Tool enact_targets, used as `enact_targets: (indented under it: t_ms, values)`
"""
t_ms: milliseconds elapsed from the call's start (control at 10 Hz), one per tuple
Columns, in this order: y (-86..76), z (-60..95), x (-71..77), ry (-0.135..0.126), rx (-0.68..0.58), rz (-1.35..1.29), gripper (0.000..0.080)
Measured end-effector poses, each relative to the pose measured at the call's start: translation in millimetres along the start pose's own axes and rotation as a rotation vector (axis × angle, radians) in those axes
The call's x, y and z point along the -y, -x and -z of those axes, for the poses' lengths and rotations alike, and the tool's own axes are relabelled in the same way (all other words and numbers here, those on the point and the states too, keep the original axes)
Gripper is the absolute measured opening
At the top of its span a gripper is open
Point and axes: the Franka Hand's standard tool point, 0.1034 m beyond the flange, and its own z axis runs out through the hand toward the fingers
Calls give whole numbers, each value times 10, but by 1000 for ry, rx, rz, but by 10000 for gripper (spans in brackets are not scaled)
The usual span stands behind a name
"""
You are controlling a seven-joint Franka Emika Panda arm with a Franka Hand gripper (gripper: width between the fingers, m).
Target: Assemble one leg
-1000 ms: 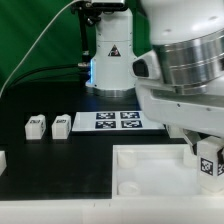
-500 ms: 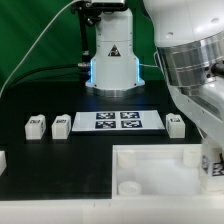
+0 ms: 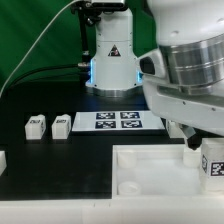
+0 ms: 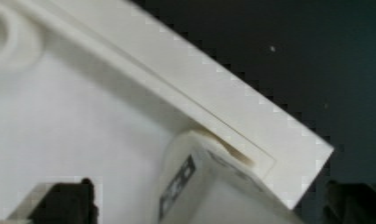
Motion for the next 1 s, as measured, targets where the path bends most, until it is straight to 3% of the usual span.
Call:
enact_targets:
  t_ms: [300,400,500,600,700,800,900,1000]
  values:
    - [-17,-21,-17,8,-7,256,649]
    - [-11,-22,11,49,-44,458,649]
    - [1,-24,64,74,-73,631,649]
    - [-42,-33,80,72,-87,803,649]
    - [-43,-36,76,67,-85,752,649]
    - [-41,-37,77,67,-85,753,492]
    - [-38,-38,80,63,-85,729,492]
    - [-31,-40,83,51,-85,584,354]
